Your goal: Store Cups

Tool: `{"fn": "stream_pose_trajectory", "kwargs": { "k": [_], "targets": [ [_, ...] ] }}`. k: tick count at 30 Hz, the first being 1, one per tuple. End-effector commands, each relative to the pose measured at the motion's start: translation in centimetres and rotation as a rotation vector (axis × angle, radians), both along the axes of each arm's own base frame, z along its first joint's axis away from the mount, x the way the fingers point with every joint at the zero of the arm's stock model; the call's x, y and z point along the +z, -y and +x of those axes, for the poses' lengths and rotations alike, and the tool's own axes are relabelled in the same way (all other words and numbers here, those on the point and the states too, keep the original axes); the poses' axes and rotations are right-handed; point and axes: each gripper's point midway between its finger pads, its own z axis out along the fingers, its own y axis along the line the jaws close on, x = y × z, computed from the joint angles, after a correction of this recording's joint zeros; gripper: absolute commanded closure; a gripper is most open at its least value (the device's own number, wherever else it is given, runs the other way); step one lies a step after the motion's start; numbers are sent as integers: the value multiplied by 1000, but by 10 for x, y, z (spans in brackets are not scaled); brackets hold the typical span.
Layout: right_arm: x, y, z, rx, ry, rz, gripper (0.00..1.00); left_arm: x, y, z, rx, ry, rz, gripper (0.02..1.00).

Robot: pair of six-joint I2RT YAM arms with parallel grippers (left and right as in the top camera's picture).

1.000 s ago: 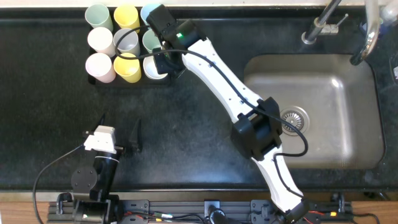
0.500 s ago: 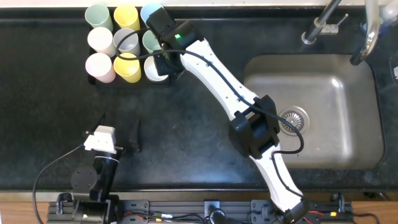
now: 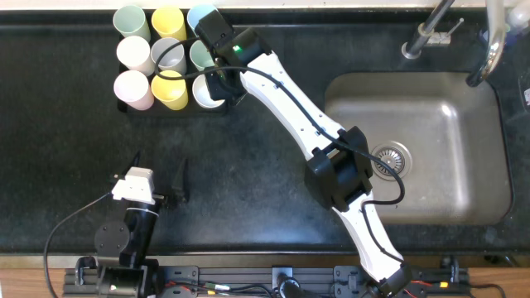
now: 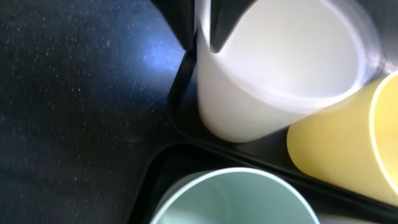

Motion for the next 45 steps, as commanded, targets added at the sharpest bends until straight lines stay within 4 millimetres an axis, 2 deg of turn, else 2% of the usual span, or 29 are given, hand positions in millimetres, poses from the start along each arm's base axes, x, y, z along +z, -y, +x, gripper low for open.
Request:
{"fn": "stream_pose_trajectory", "kwargs": {
  "k": [1, 5, 8, 11, 13, 16, 18, 20, 22, 25, 27, 30, 32, 34, 39, 45],
  "targets": [
    [4, -5, 4, 2, 21, 9, 812, 1, -2, 0, 8, 8, 21, 18],
    [6, -5, 4, 2, 25, 12, 779, 1, -2, 0, 8, 8, 21, 18],
    [23, -5, 7, 4, 59, 34, 741, 1, -2, 0, 8, 8, 21, 18],
    [63, -2, 14, 37, 151, 81, 656, 1, -2, 0, 8, 8, 21, 20],
    [100, 3, 15, 75, 235, 107, 586, 1, -2, 0, 8, 8, 21, 18],
    [166, 22, 13, 112, 374, 151, 496, 1, -2, 0, 8, 8, 21, 18],
    [209, 43, 10, 103, 458, 179, 454, 1, -2, 0, 8, 8, 21, 18],
    [251, 73, 4, 82, 538, 194, 402, 1, -2, 0, 8, 8, 21, 18],
    [281, 104, -6, 76, 601, 182, 343, 1, -2, 0, 8, 8, 21, 18],
    [312, 158, -22, 35, 674, 106, 244, 1, -2, 0, 8, 8, 21, 18],
    [324, 195, -33, -26, 713, 36, 191, 1, -2, 0, 8, 8, 21, 20],
    [327, 242, -55, -92, 747, -48, 77, 1, -2, 0, 8, 8, 21, 20],
    [321, 258, -74, -106, 760, -60, 3, 1, -2, 0, 8, 8, 21, 18],
    [311, 269, -95, -121, 774, -60, 5, 1, -2, 0, 8, 8, 21, 18],
    [265, 294, -144, -167, 849, -49, 3, 1, -2, 0, 8, 8, 21, 18],
    [216, 319, -185, -247, 1020, -7, 3, 1, -2, 0, 8, 8, 21, 18]
  ]
}}
